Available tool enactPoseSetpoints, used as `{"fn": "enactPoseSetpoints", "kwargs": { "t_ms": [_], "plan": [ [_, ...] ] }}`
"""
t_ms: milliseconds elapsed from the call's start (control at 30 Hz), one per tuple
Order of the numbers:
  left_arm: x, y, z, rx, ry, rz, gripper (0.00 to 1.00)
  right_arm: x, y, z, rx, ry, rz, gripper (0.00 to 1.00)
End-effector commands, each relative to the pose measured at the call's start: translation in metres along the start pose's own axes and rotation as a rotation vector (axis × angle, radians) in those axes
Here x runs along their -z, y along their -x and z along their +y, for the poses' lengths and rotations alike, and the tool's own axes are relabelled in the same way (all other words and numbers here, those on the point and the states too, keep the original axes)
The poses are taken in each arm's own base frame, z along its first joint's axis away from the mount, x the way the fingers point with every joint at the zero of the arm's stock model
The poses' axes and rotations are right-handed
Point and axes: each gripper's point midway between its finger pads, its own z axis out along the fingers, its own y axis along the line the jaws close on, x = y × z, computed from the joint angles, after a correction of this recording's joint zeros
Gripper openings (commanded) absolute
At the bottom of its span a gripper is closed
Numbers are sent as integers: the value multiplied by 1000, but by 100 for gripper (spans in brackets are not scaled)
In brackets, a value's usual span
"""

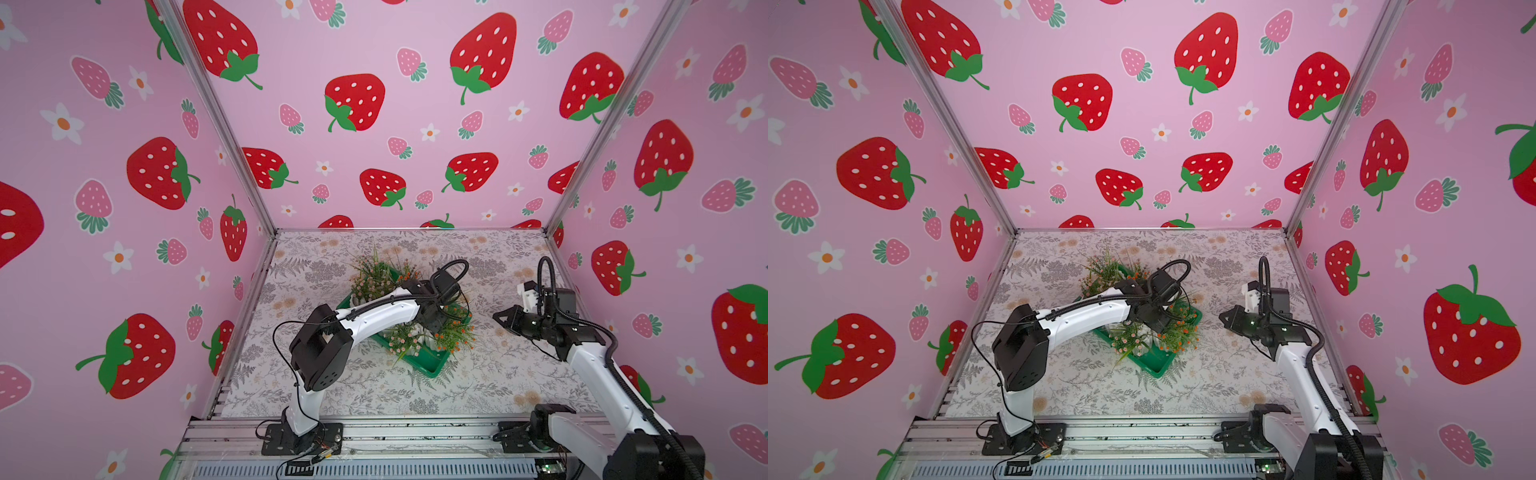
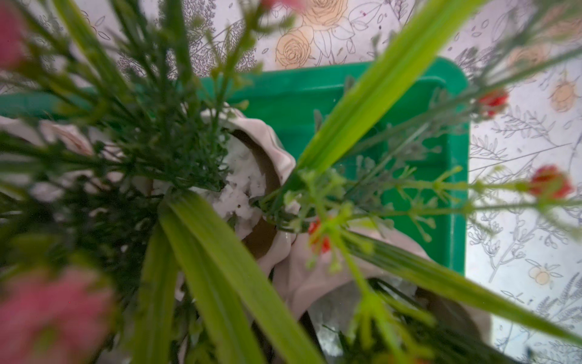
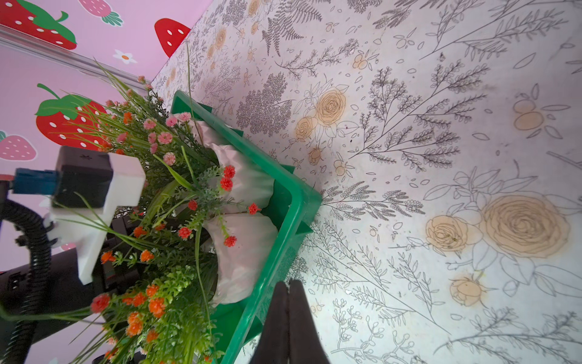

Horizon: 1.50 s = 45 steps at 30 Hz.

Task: Put the potted gypsophila into the storage box
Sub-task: Place the baby's breath potted plant at the storage box, then reset both arms

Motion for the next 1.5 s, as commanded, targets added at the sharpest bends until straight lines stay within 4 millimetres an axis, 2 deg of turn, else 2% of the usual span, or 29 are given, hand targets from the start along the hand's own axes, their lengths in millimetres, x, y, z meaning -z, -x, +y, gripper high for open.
{"fn": "enactPoseSetpoints", "kwargs": {
  "t_ms": [0,67,333,667,800,900,1067,1133,1200,1267,1333,1400,1433,1467],
  "plan": [
    [-1,4,34,20,127,-13,20,6,11,7,27,18,-31,0],
    [-1,6,31,19,111,-17,26,8,14,6,28,21,-36,2],
    [7,11,33,11,117,-36,34,13,23,5,31,18,-68,13],
    [46,20,42,43,91,-118,41,18,34,0,43,-6,-106,23],
    [59,22,42,54,69,-143,41,19,39,0,44,2,-122,24],
    [73,26,41,68,46,-185,41,21,43,-1,50,0,-133,24],
    [121,45,52,130,-7,-354,41,29,58,5,105,8,-194,27],
    [142,55,68,173,6,-465,41,32,69,5,127,-12,-240,27],
    [160,62,93,251,44,-579,42,33,82,1,136,-43,-281,28],
    [175,61,128,348,110,-690,45,34,97,0,135,-61,-321,34],
    [185,50,166,462,182,-765,50,34,111,-1,146,-69,-377,42],
    [189,32,206,574,240,-804,75,37,127,-7,165,-112,-442,50],
    [188,19,230,638,277,-810,93,38,136,-10,184,-137,-473,54],
    [190,6,249,690,308,-818,99,39,143,-14,202,-172,-492,73]
  ]
}}
